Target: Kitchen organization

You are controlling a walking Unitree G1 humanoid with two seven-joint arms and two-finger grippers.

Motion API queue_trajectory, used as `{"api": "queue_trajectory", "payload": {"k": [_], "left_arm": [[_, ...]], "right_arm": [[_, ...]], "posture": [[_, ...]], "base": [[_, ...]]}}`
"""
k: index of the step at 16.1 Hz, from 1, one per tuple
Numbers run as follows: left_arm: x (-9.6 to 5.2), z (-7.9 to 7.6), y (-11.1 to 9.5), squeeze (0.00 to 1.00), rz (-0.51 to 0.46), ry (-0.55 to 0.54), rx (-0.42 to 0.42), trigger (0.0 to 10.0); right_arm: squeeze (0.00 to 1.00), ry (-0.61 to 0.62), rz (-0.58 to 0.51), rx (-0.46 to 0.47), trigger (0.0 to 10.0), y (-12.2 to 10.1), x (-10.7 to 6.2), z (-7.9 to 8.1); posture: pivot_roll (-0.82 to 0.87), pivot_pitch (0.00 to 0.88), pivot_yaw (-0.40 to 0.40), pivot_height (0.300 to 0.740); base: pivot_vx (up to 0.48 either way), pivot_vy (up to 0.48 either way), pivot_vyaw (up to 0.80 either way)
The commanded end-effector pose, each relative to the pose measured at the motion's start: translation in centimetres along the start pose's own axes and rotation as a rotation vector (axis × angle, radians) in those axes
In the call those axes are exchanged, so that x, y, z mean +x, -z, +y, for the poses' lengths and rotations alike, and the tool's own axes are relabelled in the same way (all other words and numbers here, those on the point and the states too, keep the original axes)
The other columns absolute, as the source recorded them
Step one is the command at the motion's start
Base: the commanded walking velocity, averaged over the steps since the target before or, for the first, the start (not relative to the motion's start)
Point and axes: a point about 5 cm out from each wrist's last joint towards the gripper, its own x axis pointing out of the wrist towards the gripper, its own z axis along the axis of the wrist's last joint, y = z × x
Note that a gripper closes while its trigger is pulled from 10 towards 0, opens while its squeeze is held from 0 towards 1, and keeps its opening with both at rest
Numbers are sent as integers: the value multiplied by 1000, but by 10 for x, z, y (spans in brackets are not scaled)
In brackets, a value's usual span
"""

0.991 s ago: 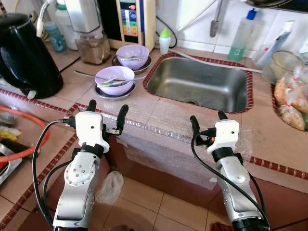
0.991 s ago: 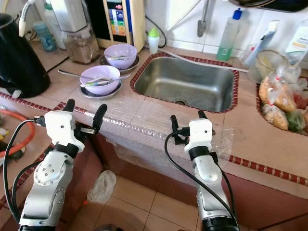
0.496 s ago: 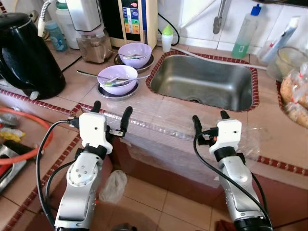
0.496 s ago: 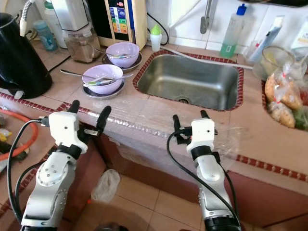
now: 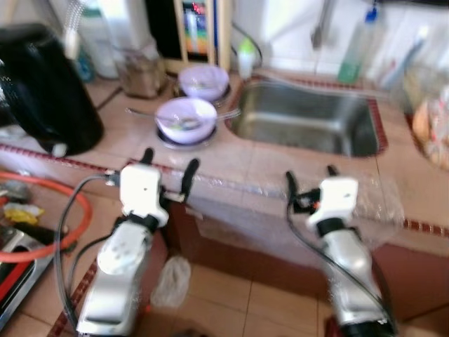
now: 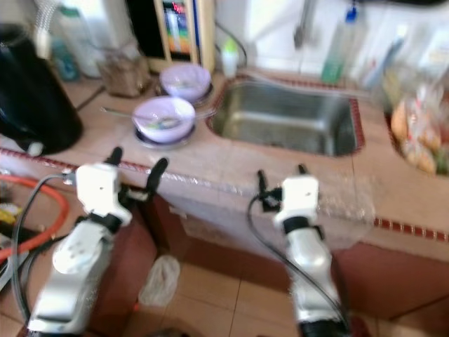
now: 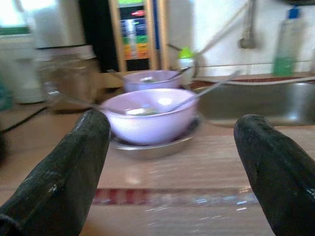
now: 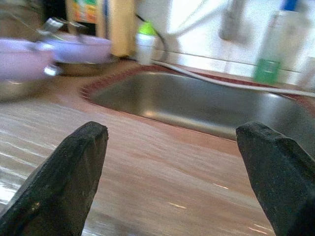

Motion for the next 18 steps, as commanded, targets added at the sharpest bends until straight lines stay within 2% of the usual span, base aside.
{"api": "queue_trajectory", "payload": {"k": [1,5,7,18], "left_arm": [[1,-4,-4,0,-22,25,-7,10000],[2,-6,-6,0,-36,46,-8,10000],[3,-7,-7,0,-41,48,-9,10000],[2,-6,-11,0,-57,43,1,10000]], "right_arm": [[0,19,-5,-10,10000,-2,0,-7],[0,28,-7,-11,10000,-3,0,-9],[0,30,-9,-11,10000,-3,0,-9],[0,15,-13,-21,10000,-4,2,-7]], "posture": [[-16,0,47,740],[-20,0,47,740],[-19,0,46,740],[-13,0,41,740]], "base": [[0,0,0],[0,0,-133],[263,0,-491],[308,0,0]]}}
